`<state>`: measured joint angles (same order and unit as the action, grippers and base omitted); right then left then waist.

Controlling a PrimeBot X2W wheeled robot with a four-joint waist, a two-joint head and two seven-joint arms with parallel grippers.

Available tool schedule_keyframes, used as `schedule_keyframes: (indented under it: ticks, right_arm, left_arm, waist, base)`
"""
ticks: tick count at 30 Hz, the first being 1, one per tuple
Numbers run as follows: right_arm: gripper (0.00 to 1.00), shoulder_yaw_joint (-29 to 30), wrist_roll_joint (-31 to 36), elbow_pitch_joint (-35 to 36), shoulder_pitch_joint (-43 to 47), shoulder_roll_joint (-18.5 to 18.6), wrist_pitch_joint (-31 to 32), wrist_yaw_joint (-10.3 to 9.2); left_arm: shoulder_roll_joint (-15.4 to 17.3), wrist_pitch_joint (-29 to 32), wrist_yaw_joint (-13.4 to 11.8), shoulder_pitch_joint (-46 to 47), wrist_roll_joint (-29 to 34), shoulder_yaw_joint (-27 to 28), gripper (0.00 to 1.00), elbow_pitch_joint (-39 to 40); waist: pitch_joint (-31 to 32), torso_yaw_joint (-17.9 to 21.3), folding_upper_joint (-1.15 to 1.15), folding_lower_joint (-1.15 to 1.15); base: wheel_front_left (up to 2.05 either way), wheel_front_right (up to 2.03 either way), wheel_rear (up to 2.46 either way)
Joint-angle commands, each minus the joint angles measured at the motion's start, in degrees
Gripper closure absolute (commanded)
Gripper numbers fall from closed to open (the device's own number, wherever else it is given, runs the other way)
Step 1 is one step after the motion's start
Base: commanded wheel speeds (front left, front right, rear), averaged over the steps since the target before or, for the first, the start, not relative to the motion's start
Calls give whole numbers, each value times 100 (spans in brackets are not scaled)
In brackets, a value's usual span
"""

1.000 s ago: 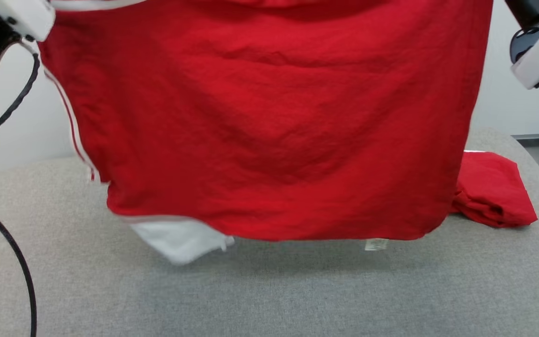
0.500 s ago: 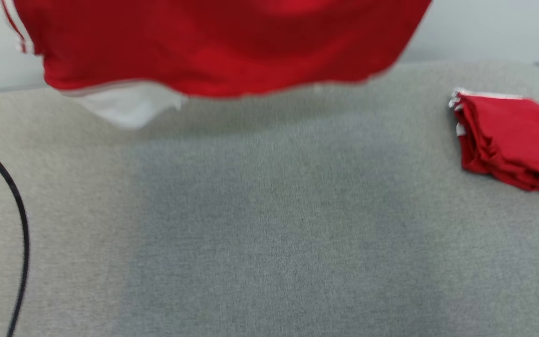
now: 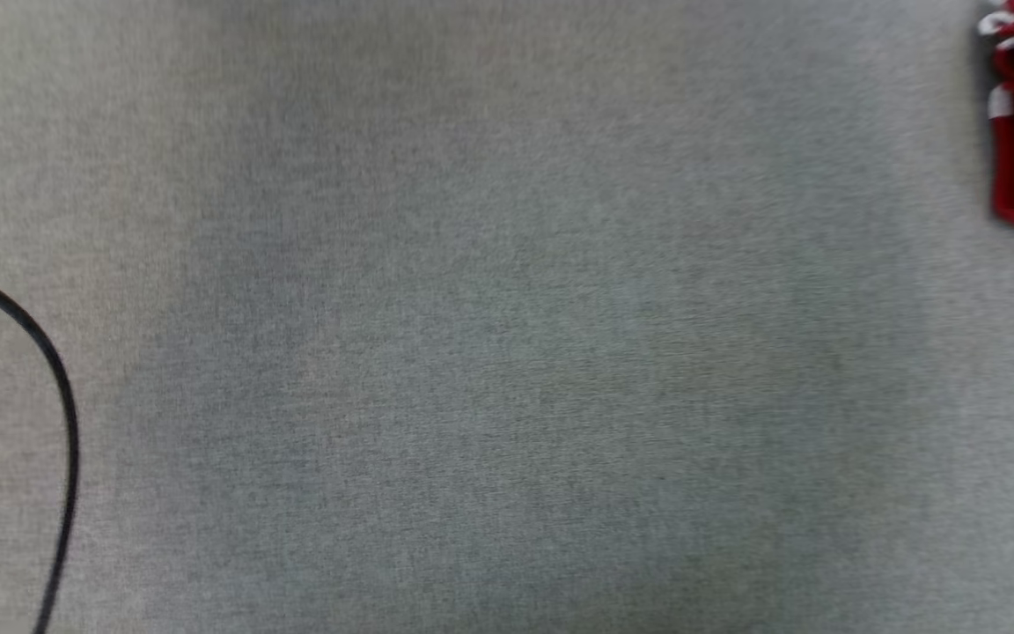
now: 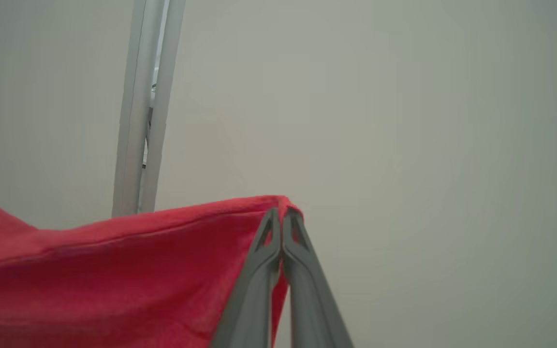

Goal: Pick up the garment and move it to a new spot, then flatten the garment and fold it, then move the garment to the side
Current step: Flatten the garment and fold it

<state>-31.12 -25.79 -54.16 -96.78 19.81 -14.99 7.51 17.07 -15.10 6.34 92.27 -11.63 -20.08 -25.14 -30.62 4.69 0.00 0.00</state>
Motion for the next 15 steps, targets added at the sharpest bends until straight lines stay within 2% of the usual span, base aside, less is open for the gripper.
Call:
schedule_keyframes:
  ticks: [1,7,11,15]
  right_arm:
    - [100,118,129,61,188,-19,-30,-4]
    - [100,397,409,179,1176,-189,-30,-4]
    - [100,311,124,332,1905,-118,-30,-4]
    - [100,219,-318,842,2872,127,-31,-4]
  left_arm:
    - [-2,-1,34,-160,7,53,100,72]
    - [-62,-1,113,-1372,-441,-37,100,119]
    - [142,-2,106,-2270,-1169,-416,100,135]
    - [366,-1,108,-3515,-1942,-502,100,550]
  waist:
    - [-324,-193,0,0]
    - [-365,-280,0,0]
    - [-143,-311,0,0]
    - [254,-319,0,0]
  base:
    - [0,0,0]
    - [0,0,0]
    - [0,0,0]
    - [0,0,0]
